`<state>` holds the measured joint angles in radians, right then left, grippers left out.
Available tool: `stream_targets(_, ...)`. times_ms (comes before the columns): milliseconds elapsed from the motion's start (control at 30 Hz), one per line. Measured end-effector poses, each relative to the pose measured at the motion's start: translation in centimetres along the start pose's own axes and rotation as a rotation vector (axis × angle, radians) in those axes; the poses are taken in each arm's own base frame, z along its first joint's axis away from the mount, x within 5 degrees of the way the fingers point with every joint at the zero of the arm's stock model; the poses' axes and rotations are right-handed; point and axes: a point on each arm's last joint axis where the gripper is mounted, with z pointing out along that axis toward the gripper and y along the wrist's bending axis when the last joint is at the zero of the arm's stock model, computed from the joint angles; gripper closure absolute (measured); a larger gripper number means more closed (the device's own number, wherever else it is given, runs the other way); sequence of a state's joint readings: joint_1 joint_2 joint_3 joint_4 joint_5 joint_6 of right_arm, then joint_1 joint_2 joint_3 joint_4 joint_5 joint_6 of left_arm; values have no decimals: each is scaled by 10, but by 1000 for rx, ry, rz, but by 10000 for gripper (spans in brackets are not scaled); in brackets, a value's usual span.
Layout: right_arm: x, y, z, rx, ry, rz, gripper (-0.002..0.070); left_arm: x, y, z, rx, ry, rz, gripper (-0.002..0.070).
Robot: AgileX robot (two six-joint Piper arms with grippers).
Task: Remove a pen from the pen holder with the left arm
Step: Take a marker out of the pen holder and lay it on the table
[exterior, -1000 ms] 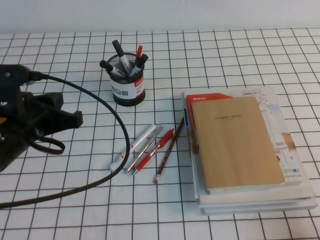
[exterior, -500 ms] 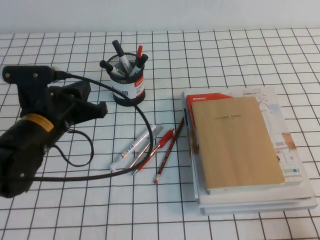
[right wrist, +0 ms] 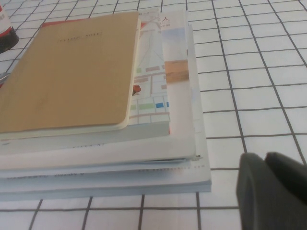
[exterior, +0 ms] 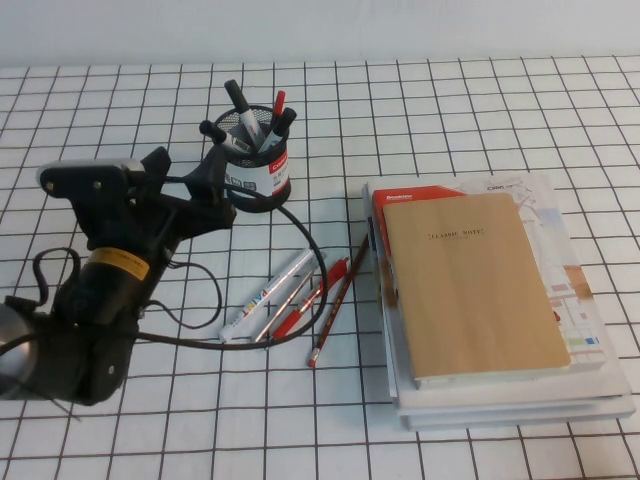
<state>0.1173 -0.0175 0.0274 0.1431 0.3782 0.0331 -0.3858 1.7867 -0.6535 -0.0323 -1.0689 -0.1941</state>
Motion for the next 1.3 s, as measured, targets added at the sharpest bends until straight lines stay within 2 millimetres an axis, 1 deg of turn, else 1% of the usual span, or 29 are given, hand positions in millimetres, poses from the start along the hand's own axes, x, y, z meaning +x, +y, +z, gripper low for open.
stream_targets(167,0,0,0,0,0,0,692,18,5,8,-17,4,-14,158)
stream_targets(233,0,0,0,0,0,0,692,21,5,14,-14,5,-14,155)
stream_targets(367,0,0,0,0,0,0,692,20,5,25,-9,-18,-15,155)
stream_targets(500,0,0,0,0,0,0,691,9,5,35,-30,-71,-33,155)
stream_targets(567,0,0,0,0,0,0,691,5,4,44,-29,-94,-37,155)
stream_targets(633,0,0,0,0,0,0,691,5,4,52,-28,-92,-38,155)
stream_targets(933,0,0,0,0,0,0,691,16,10,77,-86,-52,-74,156)
stream_targets(1133,0,0,0,0,0,0,691,22,11,88,-91,-30,-78,160)
stream_targets(1200,0,0,0,0,0,0,691,23,11,91,-92,-18,-80,172)
stream_targets(1300,0,0,0,0,0,0,691,27,11,93,-97,10,-81,211)
